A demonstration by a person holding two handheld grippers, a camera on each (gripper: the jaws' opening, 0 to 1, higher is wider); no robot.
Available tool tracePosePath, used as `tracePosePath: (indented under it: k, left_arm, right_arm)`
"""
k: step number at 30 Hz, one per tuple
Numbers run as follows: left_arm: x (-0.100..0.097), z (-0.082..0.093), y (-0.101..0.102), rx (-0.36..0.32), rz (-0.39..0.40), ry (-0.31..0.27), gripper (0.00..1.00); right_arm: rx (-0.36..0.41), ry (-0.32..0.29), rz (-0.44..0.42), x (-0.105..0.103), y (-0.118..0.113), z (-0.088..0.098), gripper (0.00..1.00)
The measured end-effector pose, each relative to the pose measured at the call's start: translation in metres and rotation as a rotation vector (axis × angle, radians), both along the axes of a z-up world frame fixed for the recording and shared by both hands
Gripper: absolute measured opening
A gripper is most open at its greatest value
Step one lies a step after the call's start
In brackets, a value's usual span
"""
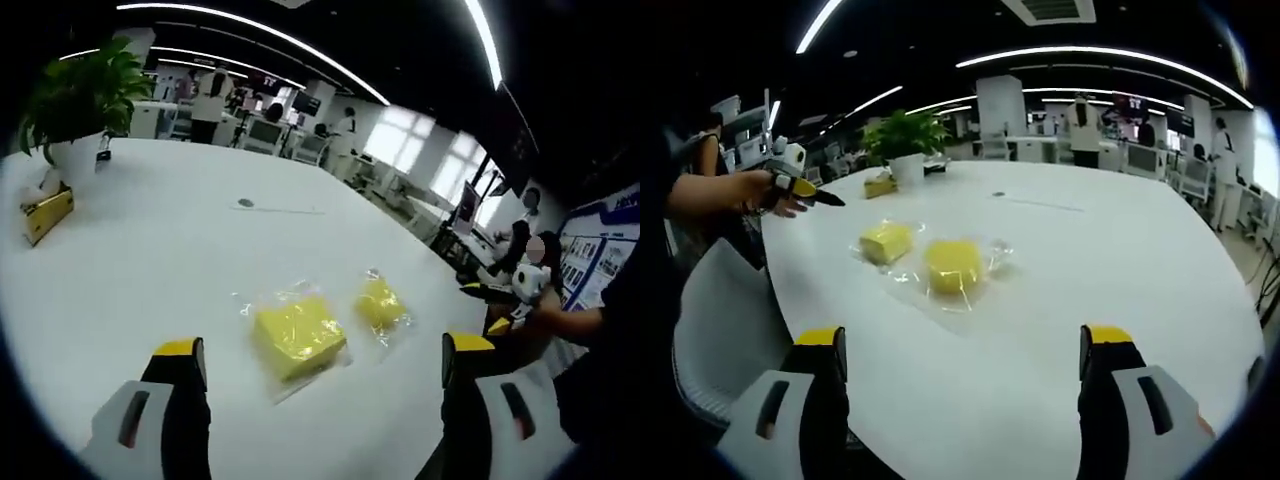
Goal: Compare the silicone blocks by pressing each to a similar depth, holding the contact briefly, and releasing to observe deformation and rebound differences across the visible hardness samples.
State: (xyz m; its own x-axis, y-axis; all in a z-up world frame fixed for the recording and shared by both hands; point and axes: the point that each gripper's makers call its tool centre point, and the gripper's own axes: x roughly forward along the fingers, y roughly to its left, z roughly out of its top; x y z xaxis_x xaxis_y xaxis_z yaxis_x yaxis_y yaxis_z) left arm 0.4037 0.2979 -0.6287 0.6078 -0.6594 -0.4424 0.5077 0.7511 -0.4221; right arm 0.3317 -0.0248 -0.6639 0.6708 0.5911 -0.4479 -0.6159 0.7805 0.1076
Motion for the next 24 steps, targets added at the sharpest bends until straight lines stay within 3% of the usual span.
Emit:
tracePosePath:
  k: [2, 4, 9, 15, 18, 23, 24]
  left_arm:
    - [0.009, -0.006, -0.003, -0.003, -0.005, 0.028, 0.97]
    - [0.014, -0.007, -0.011, -0.049, -0.021, 0.071, 0.97]
    - [0.039, -0.010, -0.007, -0.108, 0.035, 0.099, 0.93]
    - [0.055, -0.035, -0.001, -0.121, 0.058, 0.175, 0.90]
    - [0.060, -0.042, -0.002, -0.213, 0.087, 0.259, 0.83]
    - [0.078, -0.045, 0.003, -0.249, 0.116, 0.242, 0.77]
    - [0.080, -0.052, 0.006, -0.263, 0.142, 0.280, 0.74]
  right_arm:
    - [-0.002, 0.002, 0.000, 0.000, 0.000, 0.001, 0.90]
    - [-0.007, 0.002, 0.003, -0.001, 0.000, 0.002, 0.90]
    - [-0.018, 0.000, 0.005, -0.001, -0.001, 0.003, 0.89]
    - [-0.021, 0.000, -0.004, -0.001, -0.006, 0.007, 0.87]
    - [-0.031, -0.002, -0.005, 0.000, -0.007, 0.008, 0.86]
    - [-0.036, -0.003, -0.010, 0.001, -0.010, 0.011, 0.85]
    - [-0.036, -0.003, -0.010, 0.001, -0.010, 0.011, 0.85]
